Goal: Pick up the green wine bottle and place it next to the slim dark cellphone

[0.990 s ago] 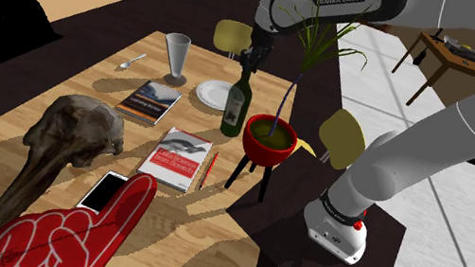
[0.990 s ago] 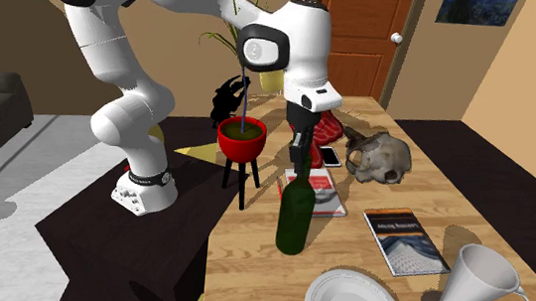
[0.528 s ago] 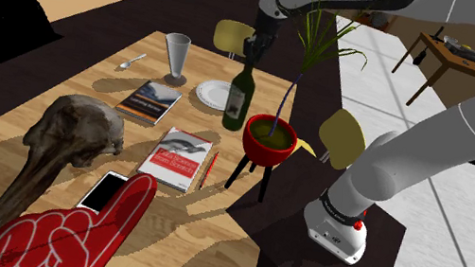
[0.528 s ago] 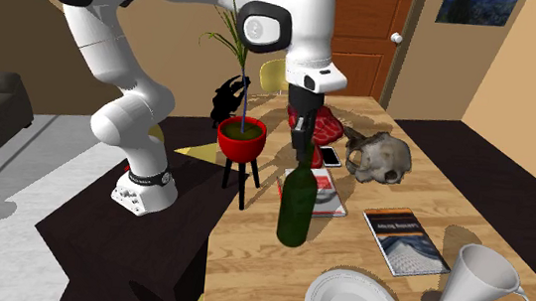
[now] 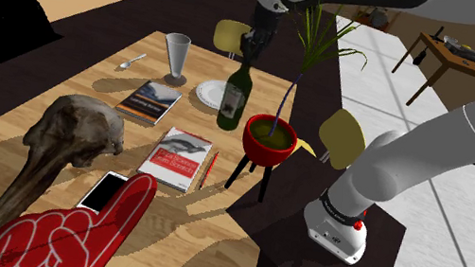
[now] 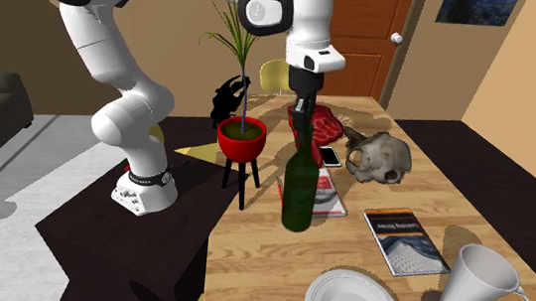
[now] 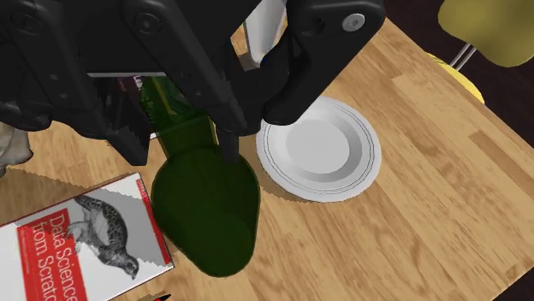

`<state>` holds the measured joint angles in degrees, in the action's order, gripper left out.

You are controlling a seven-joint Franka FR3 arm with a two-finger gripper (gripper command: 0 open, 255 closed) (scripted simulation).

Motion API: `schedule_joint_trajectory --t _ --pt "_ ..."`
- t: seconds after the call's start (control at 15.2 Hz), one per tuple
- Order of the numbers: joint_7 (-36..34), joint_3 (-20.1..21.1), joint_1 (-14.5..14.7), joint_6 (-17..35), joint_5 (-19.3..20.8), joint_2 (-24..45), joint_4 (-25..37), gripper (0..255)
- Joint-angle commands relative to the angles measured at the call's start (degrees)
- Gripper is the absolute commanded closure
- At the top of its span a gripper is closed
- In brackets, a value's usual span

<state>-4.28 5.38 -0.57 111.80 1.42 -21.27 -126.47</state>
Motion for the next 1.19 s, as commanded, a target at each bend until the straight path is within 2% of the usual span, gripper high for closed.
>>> schedule_joint_trajectory --t 0.0,0.53,1.12 --pt "-2.8 1.9 1.1 -0.5 -0.5 -0.9 -0.5 255" --pt "-13.8 10.0 5.3 -1.9 -2.8 -2.6 -1.0 255" --pt "-26.9 19.8 9.2 -3.4 -4.3 0.4 3.3 255"
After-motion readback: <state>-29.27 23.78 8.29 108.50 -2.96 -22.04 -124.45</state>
